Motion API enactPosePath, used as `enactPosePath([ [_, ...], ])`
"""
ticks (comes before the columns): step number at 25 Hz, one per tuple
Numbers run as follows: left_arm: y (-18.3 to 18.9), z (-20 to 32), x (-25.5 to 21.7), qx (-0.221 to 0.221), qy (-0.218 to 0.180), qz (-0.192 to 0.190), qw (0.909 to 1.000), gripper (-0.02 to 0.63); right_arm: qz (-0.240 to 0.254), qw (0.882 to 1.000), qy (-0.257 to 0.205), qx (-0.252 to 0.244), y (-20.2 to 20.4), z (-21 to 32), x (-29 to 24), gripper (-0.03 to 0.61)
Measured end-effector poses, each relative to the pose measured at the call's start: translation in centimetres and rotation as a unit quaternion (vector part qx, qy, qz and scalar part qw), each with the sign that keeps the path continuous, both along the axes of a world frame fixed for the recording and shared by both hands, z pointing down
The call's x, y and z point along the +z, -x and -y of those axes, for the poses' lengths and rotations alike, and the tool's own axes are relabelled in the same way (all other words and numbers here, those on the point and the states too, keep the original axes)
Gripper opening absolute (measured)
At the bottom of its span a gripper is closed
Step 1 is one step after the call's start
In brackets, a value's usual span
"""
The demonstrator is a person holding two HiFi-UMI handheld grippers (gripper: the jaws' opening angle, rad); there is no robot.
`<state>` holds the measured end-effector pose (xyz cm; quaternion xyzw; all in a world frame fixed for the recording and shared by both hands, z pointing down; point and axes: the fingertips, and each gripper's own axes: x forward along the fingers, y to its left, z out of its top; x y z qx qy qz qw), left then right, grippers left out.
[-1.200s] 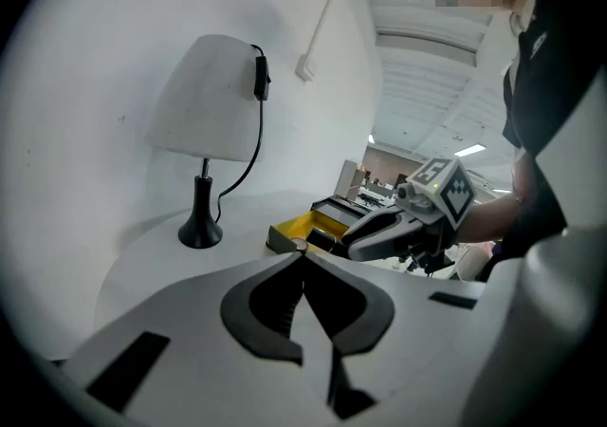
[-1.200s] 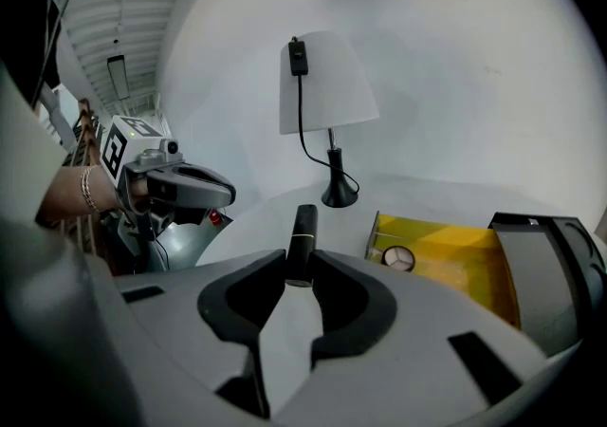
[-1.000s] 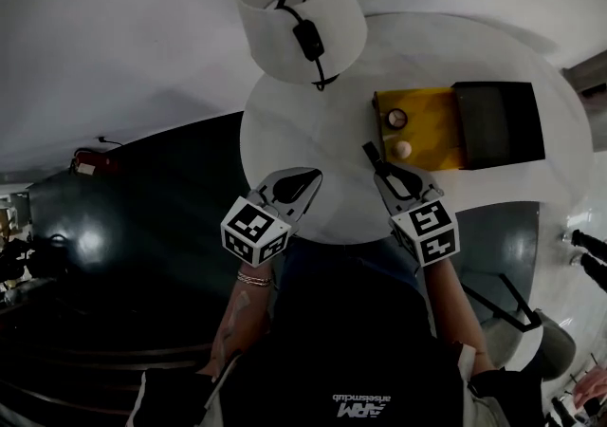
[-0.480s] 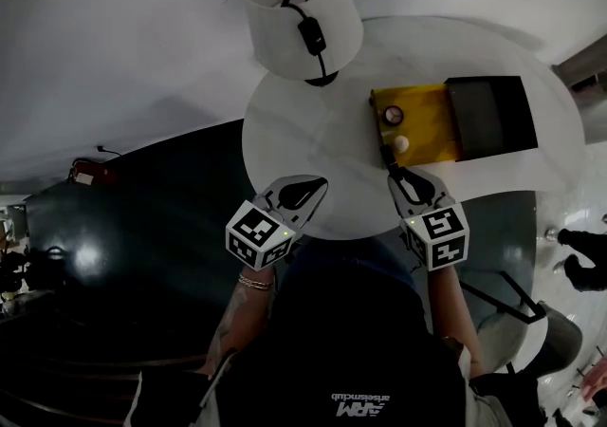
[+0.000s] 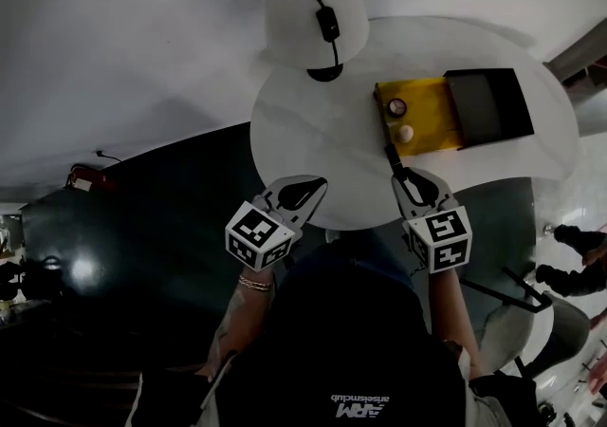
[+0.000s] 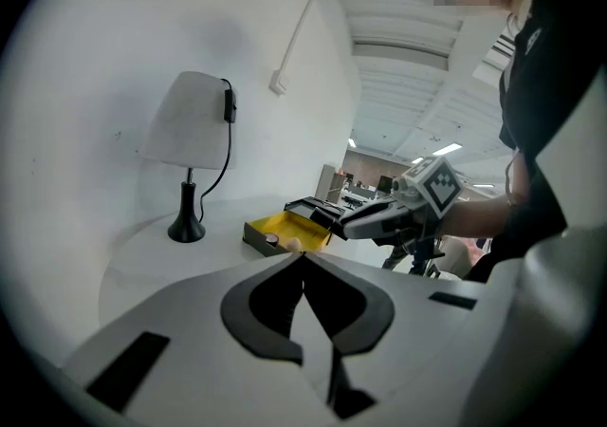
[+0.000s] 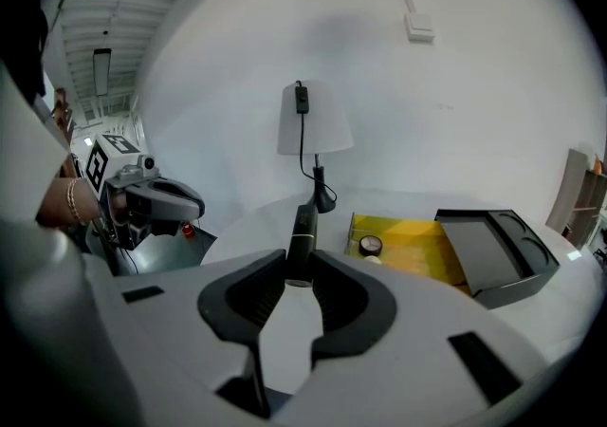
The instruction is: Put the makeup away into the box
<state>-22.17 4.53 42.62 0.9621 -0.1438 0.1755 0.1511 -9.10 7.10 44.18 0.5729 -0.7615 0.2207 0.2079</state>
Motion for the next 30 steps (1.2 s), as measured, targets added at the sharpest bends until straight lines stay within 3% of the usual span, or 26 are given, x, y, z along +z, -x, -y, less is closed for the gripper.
enactPosePath([
  [13, 0.9, -1.1, 0.8, -0.004, -0.013, -0.007, 0.9999, 0.017, 0.003, 1.0, -0.024, 0.017, 0.6, -2.0, -1.1, 0.104],
  [21, -0.8, 0.6, 1.0, -0.022, -0.016, 0.008, 0.9996, 0.017, 0.008, 0.999, -0.032, 0.015, -2.8, 0.0, -1.6, 0.104],
  [30, -5.2, 3.6, 1.5, -0.075, -0.008, 0.017, 0.997, 0.017, 0.002, 1.0, -0.019, -0.015, -9.2, 1.7, -1.7, 0.104],
])
